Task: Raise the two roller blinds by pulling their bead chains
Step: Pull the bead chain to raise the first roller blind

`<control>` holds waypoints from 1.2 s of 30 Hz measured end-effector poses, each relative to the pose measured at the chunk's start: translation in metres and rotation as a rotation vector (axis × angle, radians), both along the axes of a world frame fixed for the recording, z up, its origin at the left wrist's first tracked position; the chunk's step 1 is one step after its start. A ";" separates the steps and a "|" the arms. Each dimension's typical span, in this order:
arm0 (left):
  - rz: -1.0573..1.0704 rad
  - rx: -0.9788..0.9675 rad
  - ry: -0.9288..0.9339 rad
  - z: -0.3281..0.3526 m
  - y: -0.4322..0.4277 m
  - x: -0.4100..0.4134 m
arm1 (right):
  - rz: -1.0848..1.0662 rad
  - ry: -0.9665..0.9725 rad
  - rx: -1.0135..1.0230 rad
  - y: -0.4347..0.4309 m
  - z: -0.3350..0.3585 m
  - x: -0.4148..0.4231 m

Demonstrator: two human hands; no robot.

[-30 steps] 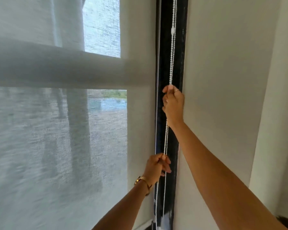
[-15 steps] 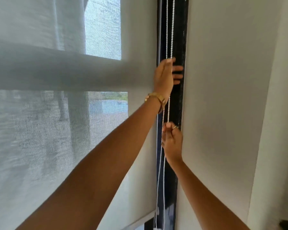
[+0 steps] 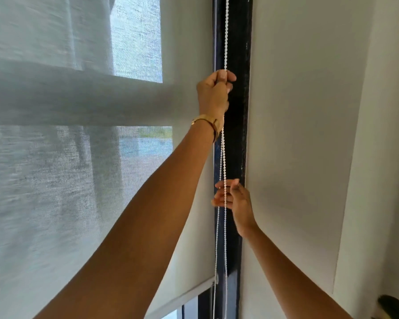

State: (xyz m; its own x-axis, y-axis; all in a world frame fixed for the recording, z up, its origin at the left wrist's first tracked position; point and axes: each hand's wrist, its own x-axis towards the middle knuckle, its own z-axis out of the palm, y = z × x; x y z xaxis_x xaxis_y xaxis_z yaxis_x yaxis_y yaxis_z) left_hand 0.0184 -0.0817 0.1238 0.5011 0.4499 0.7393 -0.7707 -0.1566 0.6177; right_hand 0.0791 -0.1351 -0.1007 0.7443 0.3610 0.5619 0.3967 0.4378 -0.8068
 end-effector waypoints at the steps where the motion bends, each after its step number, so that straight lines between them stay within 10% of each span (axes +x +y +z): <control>1: -0.001 0.000 0.009 -0.006 0.003 -0.002 | 0.016 0.007 -0.007 -0.004 0.005 0.003; 25: -0.036 -0.068 0.303 -0.227 0.006 -0.001 | -0.045 -0.230 -0.063 0.003 0.188 -0.024; 36: -0.387 -0.021 0.385 -0.155 0.028 0.004 | -0.094 -0.231 0.165 0.005 0.154 -0.039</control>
State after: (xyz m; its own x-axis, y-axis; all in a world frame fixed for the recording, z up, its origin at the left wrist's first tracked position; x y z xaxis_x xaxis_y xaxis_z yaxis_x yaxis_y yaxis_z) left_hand 0.0227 -0.0542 -0.0307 0.8657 0.1917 0.4623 -0.4870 0.1092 0.8666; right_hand 0.0404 -0.1296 0.0532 0.6161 0.1859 0.7654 0.6063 0.5084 -0.6115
